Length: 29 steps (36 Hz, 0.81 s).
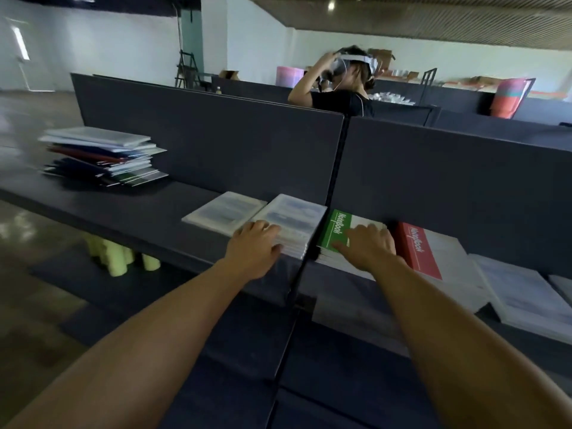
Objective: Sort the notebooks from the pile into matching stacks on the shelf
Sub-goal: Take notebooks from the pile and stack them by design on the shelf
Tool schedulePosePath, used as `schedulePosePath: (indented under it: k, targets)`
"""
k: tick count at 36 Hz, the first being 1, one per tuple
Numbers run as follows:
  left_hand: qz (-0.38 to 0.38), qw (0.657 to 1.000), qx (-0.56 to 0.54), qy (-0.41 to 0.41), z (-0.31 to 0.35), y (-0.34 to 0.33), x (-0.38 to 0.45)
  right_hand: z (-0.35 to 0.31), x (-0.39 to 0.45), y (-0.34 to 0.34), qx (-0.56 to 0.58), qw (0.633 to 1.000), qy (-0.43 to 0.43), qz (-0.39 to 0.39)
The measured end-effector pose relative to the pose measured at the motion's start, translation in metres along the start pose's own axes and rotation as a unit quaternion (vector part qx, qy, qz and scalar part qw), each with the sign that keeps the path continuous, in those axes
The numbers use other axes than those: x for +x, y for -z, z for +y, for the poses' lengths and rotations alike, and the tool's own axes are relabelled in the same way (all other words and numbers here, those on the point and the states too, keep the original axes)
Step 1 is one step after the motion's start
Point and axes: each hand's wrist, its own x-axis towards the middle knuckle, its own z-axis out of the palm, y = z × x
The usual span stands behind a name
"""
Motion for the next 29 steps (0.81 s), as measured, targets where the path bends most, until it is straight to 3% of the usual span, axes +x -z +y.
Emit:
schedulePosePath:
  k: [3, 9, 22, 29]
  targets:
    - [0.019, 1.000, -0.001, 0.018, -0.024, 0.012, -0.003, -0.028, 0.012, 0.022, 0.035, 0.997, 0.022, 0.069]
    - [0.038, 0.997, 0.038, 0.063, -0.085, 0.034, -0.020, -0.115, 0.037, 0.034, 0.049, 0.986, 0.124, 0.101]
    - [0.015, 0.971, 0.109, 0.214, -0.240, 0.066, -0.026, -0.268, 0.119, 0.055, 0.052, 0.961, 0.243, 0.124]
    - [0.016, 0.957, 0.167, 0.237, -0.321, 0.098, 0.004, -0.344, 0.190, 0.089, 0.079, 0.954, 0.262, 0.121]
